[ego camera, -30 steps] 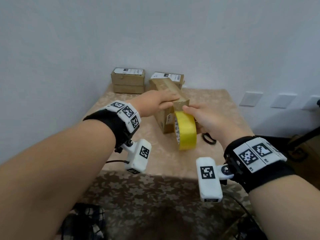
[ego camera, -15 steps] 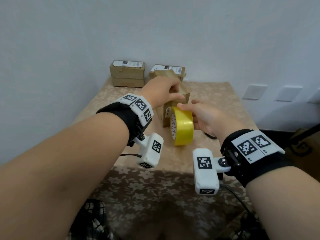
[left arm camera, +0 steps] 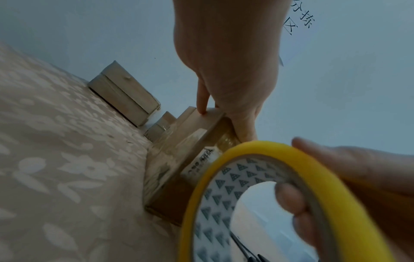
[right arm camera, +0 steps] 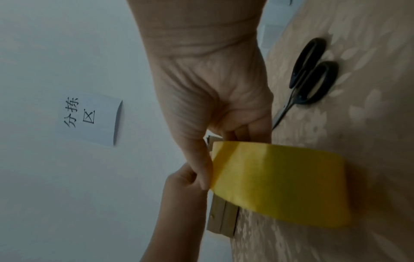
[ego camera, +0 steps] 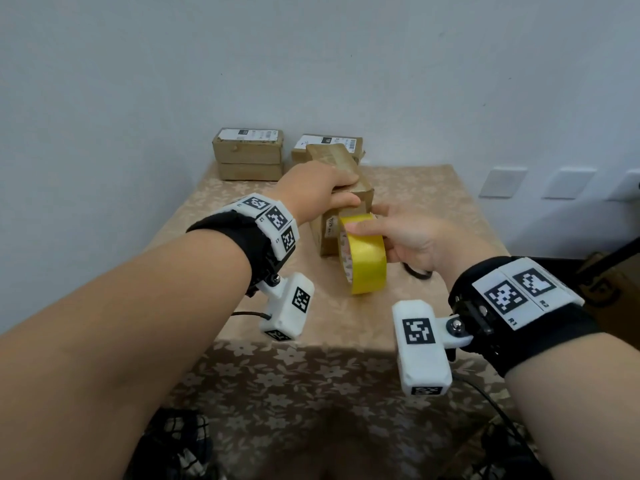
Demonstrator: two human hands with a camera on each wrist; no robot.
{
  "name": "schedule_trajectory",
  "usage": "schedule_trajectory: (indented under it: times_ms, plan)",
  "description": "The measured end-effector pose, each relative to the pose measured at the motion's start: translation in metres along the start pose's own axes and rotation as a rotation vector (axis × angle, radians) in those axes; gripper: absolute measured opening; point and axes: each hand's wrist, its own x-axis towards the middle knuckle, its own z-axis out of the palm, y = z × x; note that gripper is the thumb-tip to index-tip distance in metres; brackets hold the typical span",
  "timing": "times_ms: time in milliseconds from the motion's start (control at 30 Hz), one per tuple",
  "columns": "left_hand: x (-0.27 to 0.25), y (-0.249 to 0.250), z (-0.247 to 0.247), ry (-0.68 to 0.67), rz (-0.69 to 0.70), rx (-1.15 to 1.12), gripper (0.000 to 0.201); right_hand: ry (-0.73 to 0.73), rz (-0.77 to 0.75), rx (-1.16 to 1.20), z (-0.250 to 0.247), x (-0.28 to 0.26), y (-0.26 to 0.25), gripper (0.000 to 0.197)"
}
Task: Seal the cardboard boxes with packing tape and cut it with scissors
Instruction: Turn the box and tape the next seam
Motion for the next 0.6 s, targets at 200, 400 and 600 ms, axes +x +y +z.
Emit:
schedule_trajectory:
  times_ms: [200,400,600]
  plan:
    - [-0.003,-0.003,0.002,0.017,0.001,-0.072,0.042,0.041,0.019,-0.005,0.008,0.010,-0.002,0.012]
    - [0.004,-0.007,0.015,-0.004,0.019,-0.033,0.051,-0.002,-0.028,0.060,0.004,0.009,0.003,0.018]
    - [0.012,-0.009,0.010,0.016,0.023,-0.010,0.049,-0.079,-0.049,0.024,-0.007,0.008,0.010,0.056]
